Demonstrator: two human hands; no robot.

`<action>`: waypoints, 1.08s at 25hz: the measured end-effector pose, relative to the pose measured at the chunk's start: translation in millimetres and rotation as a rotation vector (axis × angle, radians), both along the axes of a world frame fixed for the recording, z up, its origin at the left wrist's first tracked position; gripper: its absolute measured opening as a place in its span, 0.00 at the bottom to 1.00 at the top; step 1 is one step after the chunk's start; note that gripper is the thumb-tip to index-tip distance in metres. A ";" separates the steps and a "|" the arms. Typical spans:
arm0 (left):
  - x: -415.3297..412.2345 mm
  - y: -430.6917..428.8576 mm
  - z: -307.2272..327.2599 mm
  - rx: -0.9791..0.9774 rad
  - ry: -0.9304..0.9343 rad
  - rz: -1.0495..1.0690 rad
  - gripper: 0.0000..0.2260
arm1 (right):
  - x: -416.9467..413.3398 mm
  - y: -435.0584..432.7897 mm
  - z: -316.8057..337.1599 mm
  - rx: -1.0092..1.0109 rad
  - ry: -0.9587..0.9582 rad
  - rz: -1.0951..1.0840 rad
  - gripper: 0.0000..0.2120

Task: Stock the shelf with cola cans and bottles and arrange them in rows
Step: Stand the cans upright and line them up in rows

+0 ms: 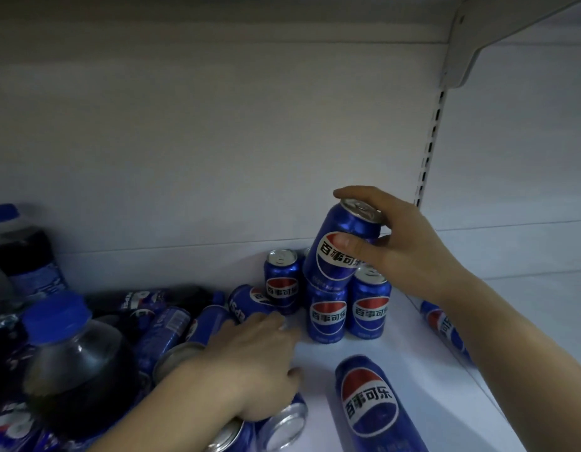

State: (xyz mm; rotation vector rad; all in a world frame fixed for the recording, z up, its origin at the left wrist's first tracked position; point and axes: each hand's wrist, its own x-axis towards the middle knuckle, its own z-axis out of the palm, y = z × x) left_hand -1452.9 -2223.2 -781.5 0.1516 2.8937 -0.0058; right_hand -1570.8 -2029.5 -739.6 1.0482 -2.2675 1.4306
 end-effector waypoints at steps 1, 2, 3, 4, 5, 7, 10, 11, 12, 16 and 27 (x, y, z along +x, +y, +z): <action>-5.5 1.7 4.9 -0.037 -0.094 -0.033 0.26 | -2.0 -4.0 0.0 0.004 0.018 -0.005 0.26; -11.7 4.0 8.3 -0.055 -0.174 -0.045 0.32 | -3.8 -7.5 0.6 0.009 0.033 -0.009 0.26; -16.9 5.6 11.3 -0.060 -0.224 -0.045 0.37 | -5.5 -10.9 1.4 0.014 0.046 -0.011 0.26; -21.2 5.4 12.7 -0.055 -0.253 -0.031 0.41 | -6.5 -15.0 2.0 0.015 0.056 -0.009 0.26; -24.3 3.9 11.8 -0.051 -0.265 -0.013 0.44 | -7.0 -19.2 2.0 0.014 0.063 -0.007 0.26; -25.0 -0.6 6.3 -0.065 -0.244 0.020 0.44 | -7.7 -28.1 0.0 0.029 0.085 0.000 0.26; -17.6 -4.7 1.3 -0.081 -0.171 0.058 0.39 | -8.8 -42.3 -8.6 0.126 0.129 -0.002 0.27; -15.2 -5.0 0.4 -0.075 -0.163 0.065 0.39 | -8.7 -46.5 -12.1 0.172 0.138 -0.006 0.28; -12.9 -6.3 -1.2 -0.066 -0.161 0.067 0.39 | -8.0 -50.9 -16.2 0.213 0.142 -0.003 0.29; -9.0 -10.6 -2.4 -0.017 -0.141 0.081 0.40 | -10.1 -59.5 -28.6 0.349 0.154 0.033 0.30; -9.7 -16.8 -19.8 -0.110 -0.006 0.115 0.34 | -15.8 -68.4 -41.0 0.475 0.190 0.051 0.30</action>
